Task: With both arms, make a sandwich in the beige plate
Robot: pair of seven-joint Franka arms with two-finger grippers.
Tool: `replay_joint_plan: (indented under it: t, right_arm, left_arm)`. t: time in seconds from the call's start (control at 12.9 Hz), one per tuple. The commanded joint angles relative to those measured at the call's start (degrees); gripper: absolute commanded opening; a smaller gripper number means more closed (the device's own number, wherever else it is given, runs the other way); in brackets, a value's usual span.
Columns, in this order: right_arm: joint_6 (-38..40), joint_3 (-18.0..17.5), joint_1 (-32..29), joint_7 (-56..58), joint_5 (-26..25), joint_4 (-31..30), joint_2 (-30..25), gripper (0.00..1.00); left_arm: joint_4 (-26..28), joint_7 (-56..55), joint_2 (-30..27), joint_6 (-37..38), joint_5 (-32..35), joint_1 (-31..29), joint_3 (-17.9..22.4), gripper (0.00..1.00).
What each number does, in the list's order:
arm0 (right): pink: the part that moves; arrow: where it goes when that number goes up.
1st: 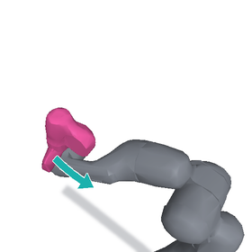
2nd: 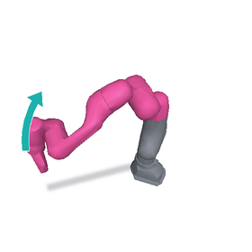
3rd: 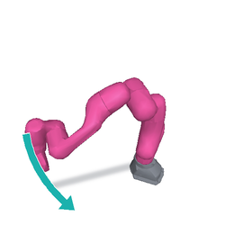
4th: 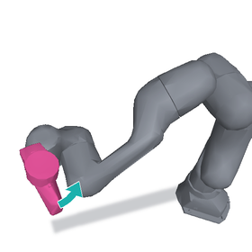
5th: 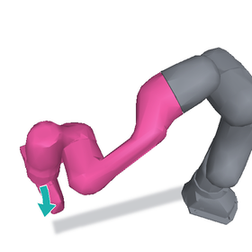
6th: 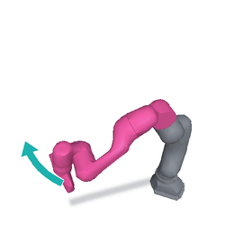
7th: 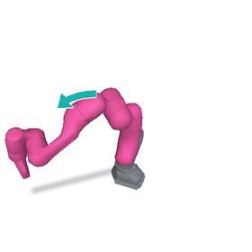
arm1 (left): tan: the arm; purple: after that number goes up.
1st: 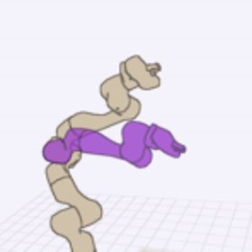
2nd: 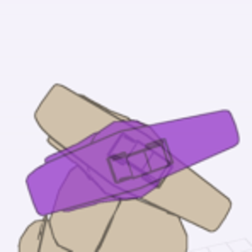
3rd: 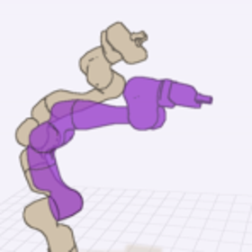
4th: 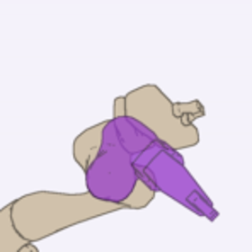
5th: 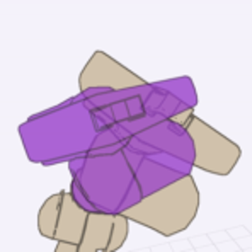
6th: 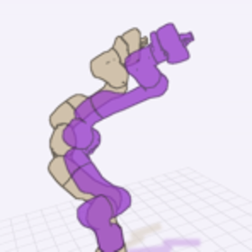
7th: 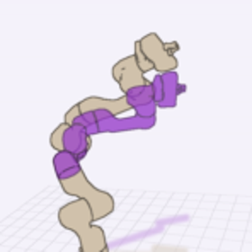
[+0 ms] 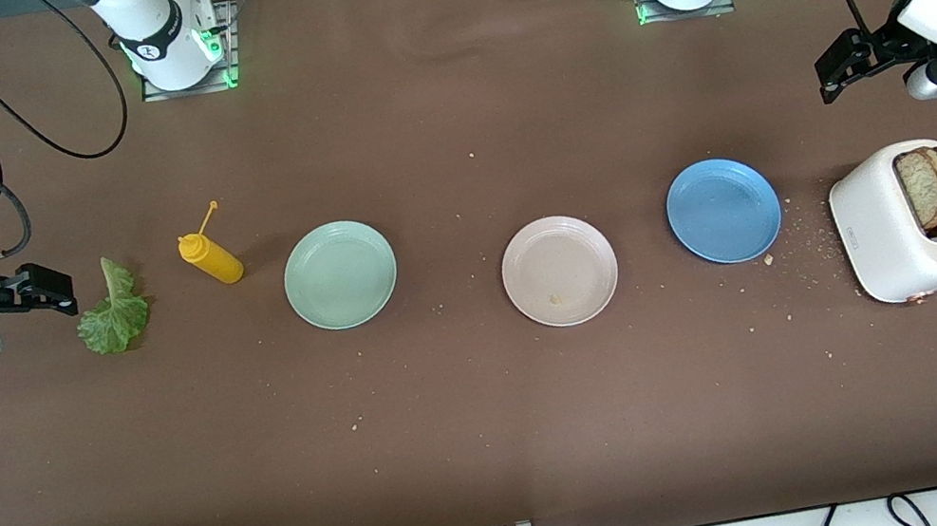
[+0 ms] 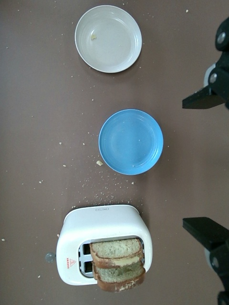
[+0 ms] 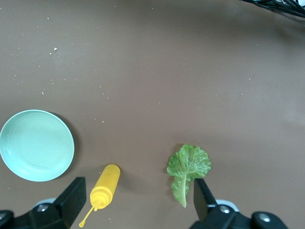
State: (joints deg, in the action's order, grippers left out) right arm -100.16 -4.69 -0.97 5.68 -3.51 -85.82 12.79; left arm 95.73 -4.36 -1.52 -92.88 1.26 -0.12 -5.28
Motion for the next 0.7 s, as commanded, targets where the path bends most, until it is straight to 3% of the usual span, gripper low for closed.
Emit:
replay_joint_plan:
  t: [0.0,0.62]
  right_arm:
    - [0.76,-0.06,-0.17,0.12,0.61,0.57,-0.49,1.00]
    - [0.32,-0.06,-0.17,0.03,0.61,0.57,-0.40,1.00]
  left_arm:
    - [0.24,-0.21,-0.51,0.15,-1.44,-0.41,0.00,1.00]
    - [0.24,-0.13,-0.51,0.15,-1.44,-0.49,0.00,1.00]
